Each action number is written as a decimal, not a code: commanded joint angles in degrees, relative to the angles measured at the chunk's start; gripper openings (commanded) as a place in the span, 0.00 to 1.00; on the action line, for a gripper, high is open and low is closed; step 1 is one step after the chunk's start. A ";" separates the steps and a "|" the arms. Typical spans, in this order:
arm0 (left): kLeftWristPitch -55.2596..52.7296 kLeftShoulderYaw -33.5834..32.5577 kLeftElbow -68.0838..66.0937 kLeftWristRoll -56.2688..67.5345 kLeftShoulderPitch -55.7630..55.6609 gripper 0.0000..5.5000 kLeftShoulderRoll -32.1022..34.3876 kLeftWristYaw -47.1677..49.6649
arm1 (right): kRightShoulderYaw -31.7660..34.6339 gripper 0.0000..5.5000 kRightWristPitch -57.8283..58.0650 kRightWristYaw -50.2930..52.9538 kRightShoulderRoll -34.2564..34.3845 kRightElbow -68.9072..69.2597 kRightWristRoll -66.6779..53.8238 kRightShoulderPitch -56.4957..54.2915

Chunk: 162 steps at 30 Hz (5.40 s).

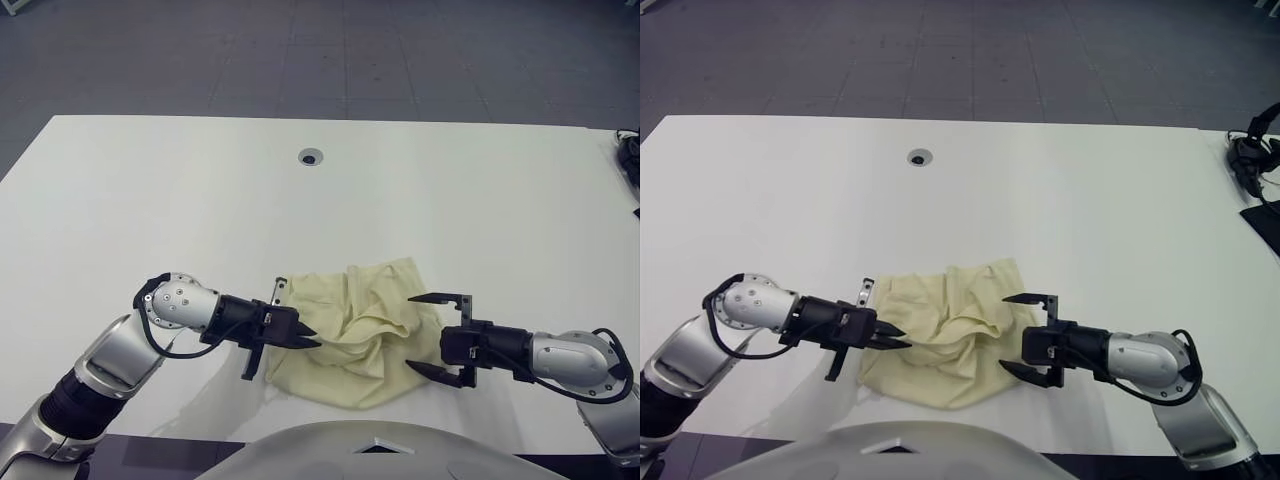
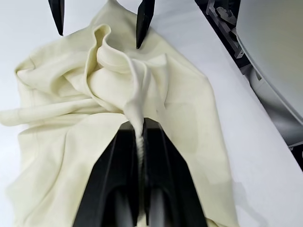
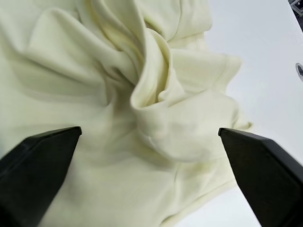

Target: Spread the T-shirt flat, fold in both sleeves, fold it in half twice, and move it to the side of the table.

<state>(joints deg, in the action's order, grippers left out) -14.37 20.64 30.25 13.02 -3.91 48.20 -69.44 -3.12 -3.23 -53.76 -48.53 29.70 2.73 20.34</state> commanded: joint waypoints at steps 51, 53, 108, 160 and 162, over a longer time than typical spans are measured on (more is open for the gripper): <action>0.58 -11.63 4.76 5.22 0.57 0.00 3.12 1.20 | 23.48 0.00 -0.40 -16.84 -15.60 11.17 -16.29 6.34; -0.55 -13.54 9.12 8.33 3.12 0.00 4.53 0.41 | 30.07 0.00 2.15 -22.58 -16.03 16.63 -21.00 10.88; 20.57 8.24 -77.74 -28.81 -32.62 0.00 -32.72 47.51 | -21.66 0.00 -8.84 21.40 14.40 -63.11 20.25 -50.10; 6.25 3.04 12.53 -17.76 27.08 0.00 9.97 10.77 | 15.65 0.00 -8.75 -9.71 -15.85 9.96 14.53 26.41; 5.95 2.51 12.99 -16.38 27.45 0.06 9.73 11.03 | 15.31 0.06 -7.56 -9.38 -14.77 9.77 13.73 25.82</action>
<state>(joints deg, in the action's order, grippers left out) -7.71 23.81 42.50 -4.30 22.53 57.40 -57.93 11.90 -12.70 -62.81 -64.45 39.98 16.65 46.71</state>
